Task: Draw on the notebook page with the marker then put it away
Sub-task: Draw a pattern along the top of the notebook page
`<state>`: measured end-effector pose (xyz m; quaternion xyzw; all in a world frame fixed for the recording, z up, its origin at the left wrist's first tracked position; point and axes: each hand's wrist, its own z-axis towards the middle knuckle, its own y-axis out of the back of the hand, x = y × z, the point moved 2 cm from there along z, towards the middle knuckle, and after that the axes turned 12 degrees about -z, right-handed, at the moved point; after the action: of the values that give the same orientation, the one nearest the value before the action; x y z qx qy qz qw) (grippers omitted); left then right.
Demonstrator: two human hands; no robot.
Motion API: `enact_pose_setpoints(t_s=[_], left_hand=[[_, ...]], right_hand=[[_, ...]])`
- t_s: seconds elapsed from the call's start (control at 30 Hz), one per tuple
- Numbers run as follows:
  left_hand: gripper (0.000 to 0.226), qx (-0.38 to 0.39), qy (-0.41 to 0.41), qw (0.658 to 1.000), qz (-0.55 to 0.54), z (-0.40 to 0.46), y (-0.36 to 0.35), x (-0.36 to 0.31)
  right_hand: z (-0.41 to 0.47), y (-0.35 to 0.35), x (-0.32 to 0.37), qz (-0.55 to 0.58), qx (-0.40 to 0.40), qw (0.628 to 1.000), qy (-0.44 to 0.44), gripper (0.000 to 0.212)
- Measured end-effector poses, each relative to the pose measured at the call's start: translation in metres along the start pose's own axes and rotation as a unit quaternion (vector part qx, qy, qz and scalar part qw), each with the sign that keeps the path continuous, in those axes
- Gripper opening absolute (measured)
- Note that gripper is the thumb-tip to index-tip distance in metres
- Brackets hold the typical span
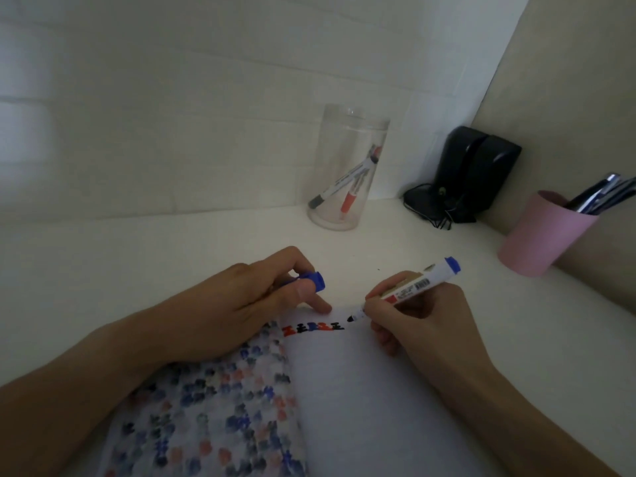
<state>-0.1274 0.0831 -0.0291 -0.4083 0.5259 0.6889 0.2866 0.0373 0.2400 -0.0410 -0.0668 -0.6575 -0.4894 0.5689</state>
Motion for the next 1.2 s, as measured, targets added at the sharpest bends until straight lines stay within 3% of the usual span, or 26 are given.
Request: enact_pose_setpoints(t_s=[1.2], left_hand=[[0.02, 0.005, 0.0, 1.0, 0.019, -0.0023, 0.0015, -0.001]], right_hand=[[-0.0011, 0.0014, -0.0005, 0.007, 0.007, 0.999, 0.033, 0.004]])
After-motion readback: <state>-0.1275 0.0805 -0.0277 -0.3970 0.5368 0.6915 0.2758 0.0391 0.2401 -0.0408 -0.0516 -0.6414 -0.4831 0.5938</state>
